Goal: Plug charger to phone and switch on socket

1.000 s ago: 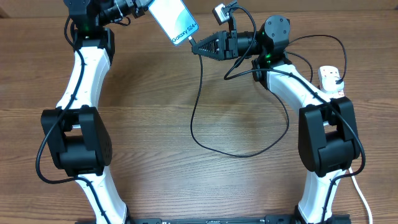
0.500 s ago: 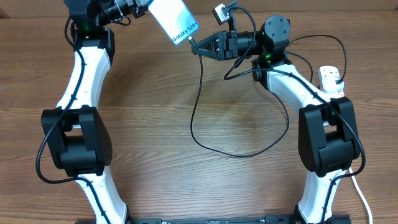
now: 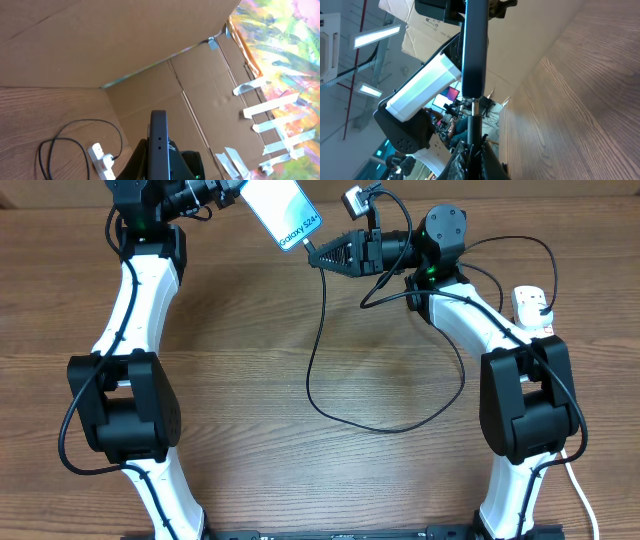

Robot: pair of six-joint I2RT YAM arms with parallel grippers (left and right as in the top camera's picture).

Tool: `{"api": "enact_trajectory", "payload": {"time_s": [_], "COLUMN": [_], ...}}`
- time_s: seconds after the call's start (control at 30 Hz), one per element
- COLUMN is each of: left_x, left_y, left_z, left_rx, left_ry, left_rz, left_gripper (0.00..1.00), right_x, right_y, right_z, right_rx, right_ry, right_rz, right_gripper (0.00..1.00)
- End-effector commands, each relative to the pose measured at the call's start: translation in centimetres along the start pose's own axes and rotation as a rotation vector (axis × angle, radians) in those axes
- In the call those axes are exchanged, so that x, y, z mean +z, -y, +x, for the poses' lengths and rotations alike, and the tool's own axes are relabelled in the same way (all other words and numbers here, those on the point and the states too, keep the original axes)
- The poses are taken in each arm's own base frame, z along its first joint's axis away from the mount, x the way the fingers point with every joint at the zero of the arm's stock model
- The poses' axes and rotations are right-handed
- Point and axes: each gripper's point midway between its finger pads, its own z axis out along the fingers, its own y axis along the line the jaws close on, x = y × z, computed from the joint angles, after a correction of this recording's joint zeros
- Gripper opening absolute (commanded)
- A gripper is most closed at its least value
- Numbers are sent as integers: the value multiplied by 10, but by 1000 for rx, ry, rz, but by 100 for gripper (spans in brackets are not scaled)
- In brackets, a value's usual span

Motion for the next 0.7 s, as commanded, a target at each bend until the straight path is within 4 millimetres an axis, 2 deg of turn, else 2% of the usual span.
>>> {"api": "enact_trajectory", "payload": {"time_s": [0.0, 0.67], "left_x": [5, 6], "left_y": [15, 15], "left_z": [1, 4], "left_rx": [66, 29], "left_ry": [-2, -17], "left_rz": [18, 21], "left_gripper": [4, 4], "right_x": [-4, -4], "right_y": [1, 3], "right_z": [-3, -3], "right_rx": [-2, 10], "right_ry": [14, 18], "right_rz": [6, 9], "right_gripper": [4, 4]}}
